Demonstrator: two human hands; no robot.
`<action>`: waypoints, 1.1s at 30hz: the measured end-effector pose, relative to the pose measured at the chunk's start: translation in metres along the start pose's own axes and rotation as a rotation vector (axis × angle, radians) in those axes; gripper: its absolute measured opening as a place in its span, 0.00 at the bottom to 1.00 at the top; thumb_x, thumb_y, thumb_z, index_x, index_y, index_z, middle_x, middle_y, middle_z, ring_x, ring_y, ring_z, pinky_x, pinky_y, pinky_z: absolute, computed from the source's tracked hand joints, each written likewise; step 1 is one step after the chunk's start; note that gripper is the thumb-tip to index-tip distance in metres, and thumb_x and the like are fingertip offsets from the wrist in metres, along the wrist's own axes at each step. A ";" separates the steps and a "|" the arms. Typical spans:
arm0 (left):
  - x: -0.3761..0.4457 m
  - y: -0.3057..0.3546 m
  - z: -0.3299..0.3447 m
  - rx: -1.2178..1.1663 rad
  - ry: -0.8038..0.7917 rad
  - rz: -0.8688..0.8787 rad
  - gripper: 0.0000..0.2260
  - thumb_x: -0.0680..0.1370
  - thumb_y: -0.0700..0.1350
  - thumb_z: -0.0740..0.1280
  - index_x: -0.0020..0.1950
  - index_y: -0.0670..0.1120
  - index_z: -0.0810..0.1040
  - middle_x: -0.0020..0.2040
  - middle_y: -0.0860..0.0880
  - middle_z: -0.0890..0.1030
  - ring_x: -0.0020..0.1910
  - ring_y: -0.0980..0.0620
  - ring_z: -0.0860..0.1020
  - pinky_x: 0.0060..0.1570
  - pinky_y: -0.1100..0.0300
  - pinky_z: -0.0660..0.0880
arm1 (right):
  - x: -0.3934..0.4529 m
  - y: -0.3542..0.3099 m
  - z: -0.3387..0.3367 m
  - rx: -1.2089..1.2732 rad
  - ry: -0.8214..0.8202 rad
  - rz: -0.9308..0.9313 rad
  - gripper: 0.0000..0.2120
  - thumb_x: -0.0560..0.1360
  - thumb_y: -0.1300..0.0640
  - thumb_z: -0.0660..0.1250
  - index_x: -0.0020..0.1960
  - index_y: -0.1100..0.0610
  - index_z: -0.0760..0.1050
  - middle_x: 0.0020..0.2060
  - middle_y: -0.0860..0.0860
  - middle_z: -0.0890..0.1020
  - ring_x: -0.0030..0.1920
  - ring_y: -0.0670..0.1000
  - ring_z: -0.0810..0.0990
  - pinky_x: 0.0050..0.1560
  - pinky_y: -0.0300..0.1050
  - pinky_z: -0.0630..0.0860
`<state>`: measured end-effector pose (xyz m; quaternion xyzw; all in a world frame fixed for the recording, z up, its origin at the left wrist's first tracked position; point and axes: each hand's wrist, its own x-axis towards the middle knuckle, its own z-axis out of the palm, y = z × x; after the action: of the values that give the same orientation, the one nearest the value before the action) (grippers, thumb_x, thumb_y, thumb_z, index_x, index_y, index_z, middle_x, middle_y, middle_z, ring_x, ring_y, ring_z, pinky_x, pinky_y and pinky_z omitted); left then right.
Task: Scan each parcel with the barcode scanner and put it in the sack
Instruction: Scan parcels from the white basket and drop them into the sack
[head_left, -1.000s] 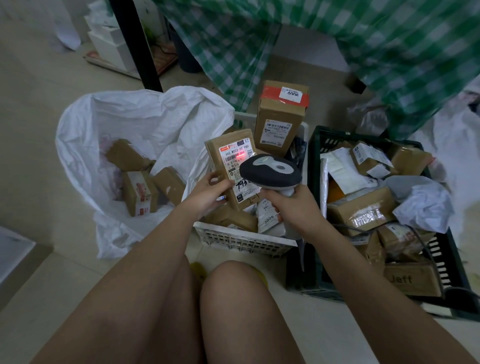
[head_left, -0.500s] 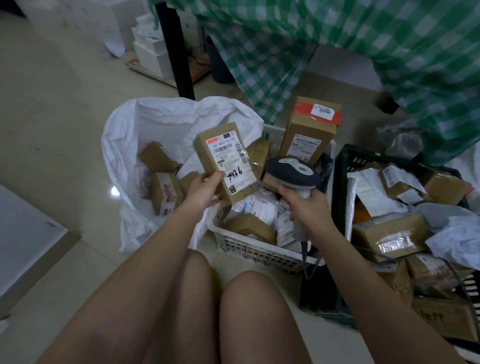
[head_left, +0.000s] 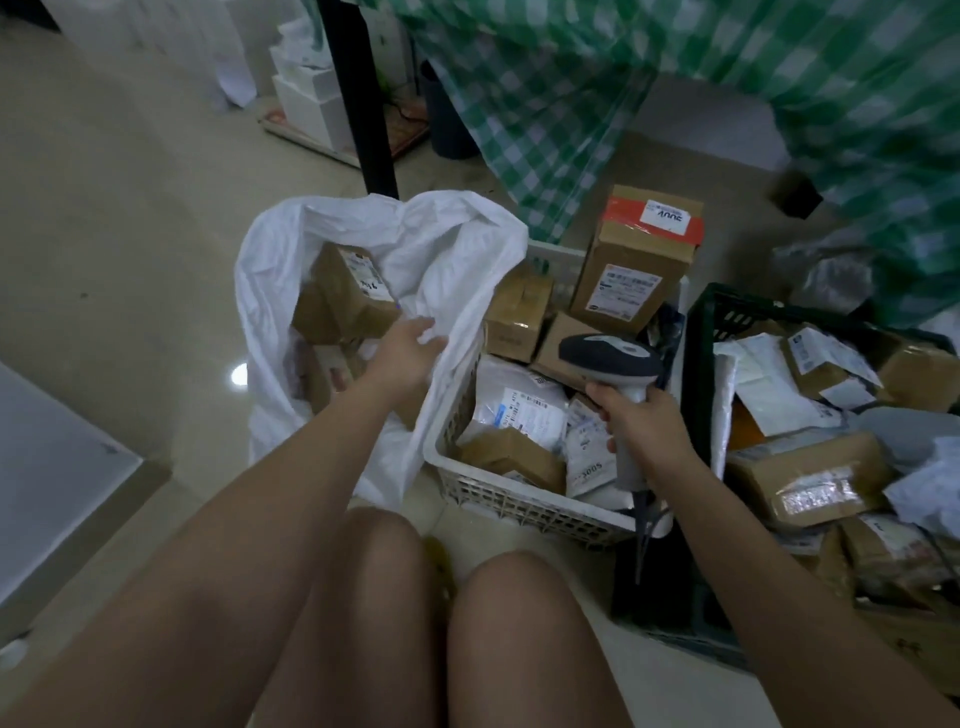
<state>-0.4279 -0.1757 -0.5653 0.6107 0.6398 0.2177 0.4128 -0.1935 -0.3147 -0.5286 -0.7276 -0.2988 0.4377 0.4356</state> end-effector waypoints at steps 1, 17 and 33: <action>-0.001 0.003 0.014 0.052 -0.045 0.031 0.21 0.78 0.50 0.67 0.69 0.44 0.73 0.68 0.47 0.74 0.65 0.47 0.73 0.64 0.59 0.68 | 0.002 0.004 -0.005 0.009 0.015 0.013 0.08 0.73 0.53 0.71 0.40 0.56 0.76 0.33 0.53 0.77 0.34 0.50 0.74 0.31 0.44 0.71; 0.001 -0.042 0.141 0.987 -0.557 0.373 0.21 0.72 0.48 0.71 0.62 0.42 0.71 0.59 0.40 0.74 0.57 0.41 0.76 0.56 0.47 0.75 | 0.020 0.035 -0.028 0.090 0.010 0.151 0.08 0.73 0.56 0.71 0.40 0.57 0.76 0.30 0.52 0.75 0.30 0.48 0.72 0.29 0.42 0.71; -0.030 0.000 0.031 -0.377 -0.024 -0.093 0.29 0.72 0.44 0.74 0.71 0.41 0.69 0.61 0.47 0.76 0.57 0.49 0.76 0.58 0.53 0.75 | 0.000 0.022 -0.027 0.122 0.073 0.090 0.10 0.73 0.55 0.71 0.38 0.60 0.76 0.27 0.52 0.77 0.27 0.48 0.74 0.29 0.41 0.73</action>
<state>-0.4055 -0.2118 -0.5748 0.4949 0.6103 0.3071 0.5369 -0.1681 -0.3350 -0.5418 -0.7278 -0.2227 0.4475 0.4696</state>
